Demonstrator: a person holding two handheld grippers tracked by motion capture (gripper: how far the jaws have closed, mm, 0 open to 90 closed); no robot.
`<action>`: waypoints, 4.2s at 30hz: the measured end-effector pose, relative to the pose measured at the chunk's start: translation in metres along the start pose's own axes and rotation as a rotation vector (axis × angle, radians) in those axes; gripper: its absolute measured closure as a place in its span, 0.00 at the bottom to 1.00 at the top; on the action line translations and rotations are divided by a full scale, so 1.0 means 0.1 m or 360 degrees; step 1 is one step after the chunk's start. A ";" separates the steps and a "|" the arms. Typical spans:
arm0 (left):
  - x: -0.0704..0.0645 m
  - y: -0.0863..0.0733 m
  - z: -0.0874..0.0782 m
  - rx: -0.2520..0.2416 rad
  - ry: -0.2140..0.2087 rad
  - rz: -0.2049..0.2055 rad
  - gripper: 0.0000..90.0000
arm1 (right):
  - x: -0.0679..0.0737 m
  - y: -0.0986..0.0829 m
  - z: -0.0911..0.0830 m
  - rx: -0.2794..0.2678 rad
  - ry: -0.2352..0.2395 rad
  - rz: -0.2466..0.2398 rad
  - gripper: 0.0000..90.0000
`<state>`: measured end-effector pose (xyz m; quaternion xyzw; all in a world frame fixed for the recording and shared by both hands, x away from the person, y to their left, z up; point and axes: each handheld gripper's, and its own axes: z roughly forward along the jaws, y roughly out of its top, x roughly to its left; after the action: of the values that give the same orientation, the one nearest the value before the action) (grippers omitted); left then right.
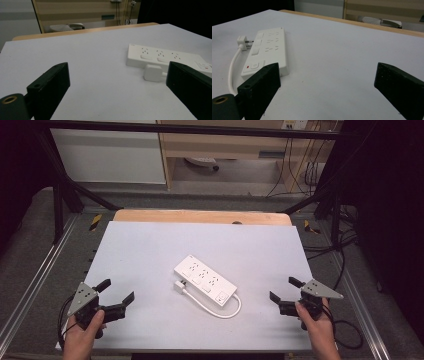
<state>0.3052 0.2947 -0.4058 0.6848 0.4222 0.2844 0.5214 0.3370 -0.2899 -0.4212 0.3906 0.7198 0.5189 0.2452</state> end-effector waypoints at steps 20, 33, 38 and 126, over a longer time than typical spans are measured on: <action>-0.03 -0.01 0.03 0.0030 -0.0031 0.0016 0.06 | 0.10 0.07 0.01 0.0028 -0.0034 -0.0017 0.04; -0.04 -0.02 0.04 0.0043 -0.0041 0.0016 0.06 | 0.16 0.17 -0.02 -0.0002 -0.0057 -0.0001 0.03; -0.04 -0.02 0.05 0.0050 -0.0046 0.0019 0.06 | 0.18 0.21 -0.04 -0.0012 -0.0055 0.0010 0.04; -0.07 -0.06 0.09 0.0131 -0.0073 0.0048 0.06 | 0.80 0.84 0.38 -0.0075 0.0285 -0.0110 0.69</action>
<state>0.3078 0.2849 -0.4141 0.7181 0.4112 0.2590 0.4981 0.3461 -0.1900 -0.3509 0.3116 0.7395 0.5598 0.2067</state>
